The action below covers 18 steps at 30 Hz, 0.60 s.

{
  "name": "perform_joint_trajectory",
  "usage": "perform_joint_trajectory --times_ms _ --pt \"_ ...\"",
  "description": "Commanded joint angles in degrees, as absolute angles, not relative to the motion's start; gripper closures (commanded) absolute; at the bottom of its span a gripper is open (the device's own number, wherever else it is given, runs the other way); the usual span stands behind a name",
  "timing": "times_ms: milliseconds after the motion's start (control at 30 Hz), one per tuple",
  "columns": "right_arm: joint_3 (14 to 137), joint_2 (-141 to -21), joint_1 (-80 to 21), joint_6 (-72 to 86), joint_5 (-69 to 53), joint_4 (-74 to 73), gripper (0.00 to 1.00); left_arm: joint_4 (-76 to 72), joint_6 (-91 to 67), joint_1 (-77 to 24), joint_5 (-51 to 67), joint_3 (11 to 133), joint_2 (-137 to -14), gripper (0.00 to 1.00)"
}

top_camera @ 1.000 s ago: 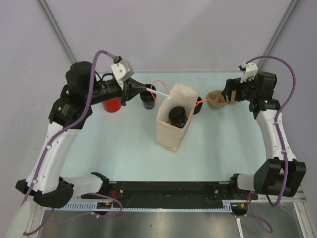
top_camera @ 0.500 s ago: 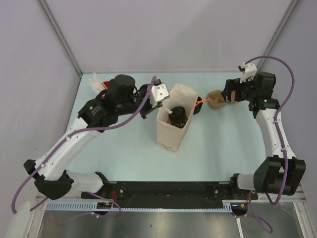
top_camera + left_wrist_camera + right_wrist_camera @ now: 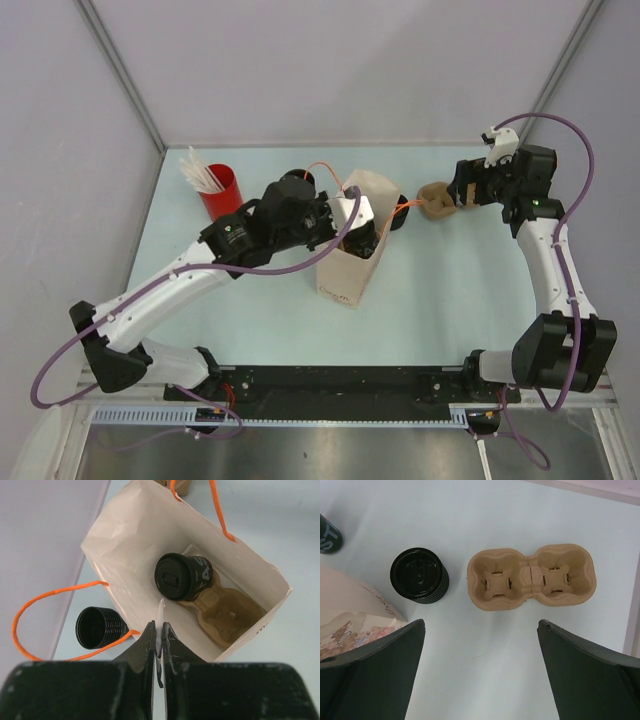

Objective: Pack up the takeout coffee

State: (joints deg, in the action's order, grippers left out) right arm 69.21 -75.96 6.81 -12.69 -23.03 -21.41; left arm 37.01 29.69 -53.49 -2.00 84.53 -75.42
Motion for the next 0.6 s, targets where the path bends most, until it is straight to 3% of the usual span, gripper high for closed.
perform_joint_trajectory --times_ms 0,567 --pt "69.26 -76.38 7.38 -13.45 -23.64 -20.65 0.00 31.82 30.94 -55.55 -7.99 83.50 -75.76 0.93" --pt "69.26 -76.47 8.70 -13.27 -24.61 -20.74 0.00 31.82 31.29 -57.39 -7.21 80.77 -76.02 0.86"
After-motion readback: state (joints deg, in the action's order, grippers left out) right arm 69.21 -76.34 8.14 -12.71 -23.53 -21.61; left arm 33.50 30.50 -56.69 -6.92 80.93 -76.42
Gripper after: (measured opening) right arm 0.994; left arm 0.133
